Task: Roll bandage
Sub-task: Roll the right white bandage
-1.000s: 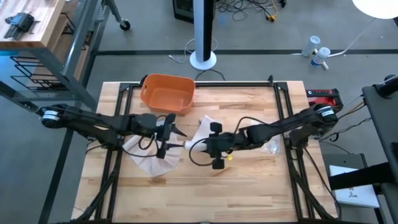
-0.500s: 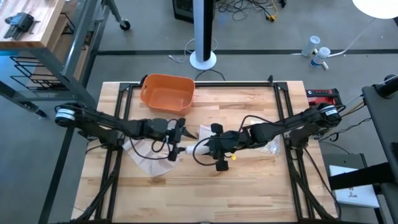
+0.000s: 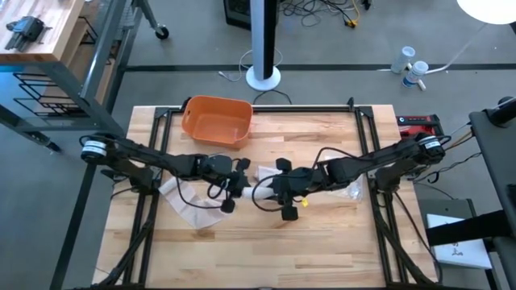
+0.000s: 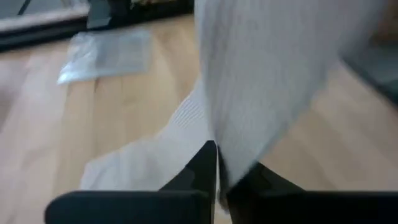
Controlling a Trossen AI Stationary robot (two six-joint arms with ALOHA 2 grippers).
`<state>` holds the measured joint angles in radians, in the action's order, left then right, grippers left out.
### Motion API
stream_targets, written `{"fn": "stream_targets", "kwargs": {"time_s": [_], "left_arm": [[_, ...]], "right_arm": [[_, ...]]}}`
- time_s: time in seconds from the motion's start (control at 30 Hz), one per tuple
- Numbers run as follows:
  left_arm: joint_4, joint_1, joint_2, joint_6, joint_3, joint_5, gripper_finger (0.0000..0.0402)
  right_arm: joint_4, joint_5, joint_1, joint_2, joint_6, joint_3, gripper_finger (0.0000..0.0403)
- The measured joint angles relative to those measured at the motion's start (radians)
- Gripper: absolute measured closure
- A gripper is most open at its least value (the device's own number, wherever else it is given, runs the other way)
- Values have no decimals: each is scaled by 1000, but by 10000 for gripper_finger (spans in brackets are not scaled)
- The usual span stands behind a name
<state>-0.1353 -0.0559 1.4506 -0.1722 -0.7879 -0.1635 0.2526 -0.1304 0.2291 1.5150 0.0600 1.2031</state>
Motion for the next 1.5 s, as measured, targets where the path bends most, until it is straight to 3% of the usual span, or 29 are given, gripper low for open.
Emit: {"fn": "stream_targets", "kwargs": {"time_s": [0.3, 0.47, 0.6, 0.7, 0.9, 1.1, 1.27, 1.5], "left_arm": [[118, 0, -47, -28, -17, 125, 389], [159, 0, -117, -40, -15, 130, 349], [206, -1, -208, -104, -15, 200, 306], [161, -2, -261, -135, -13, 205, 265], [-35, -2, -273, -165, 11, 178, 175], [-66, -2, -233, -104, -19, 118, 106], [-47, -3, -185, -62, -72, 21, 90], [14, -2, -101, -74, -172, 1, 105]], "right_arm": [[98, 3, 0, -61, 57, 39, 292], [169, 0, 0, -72, 62, 63, 294], [233, -17, -2, -66, 58, 81, 291], [265, -55, -6, -60, 39, 79, 294], [234, -54, -14, -55, 39, 79, 298], [245, -52, -20, -67, 78, 84, 295], [256, -54, -21, -69, 78, 85, 302], [273, -53, -24, -69, 82, 85, 297]]}}
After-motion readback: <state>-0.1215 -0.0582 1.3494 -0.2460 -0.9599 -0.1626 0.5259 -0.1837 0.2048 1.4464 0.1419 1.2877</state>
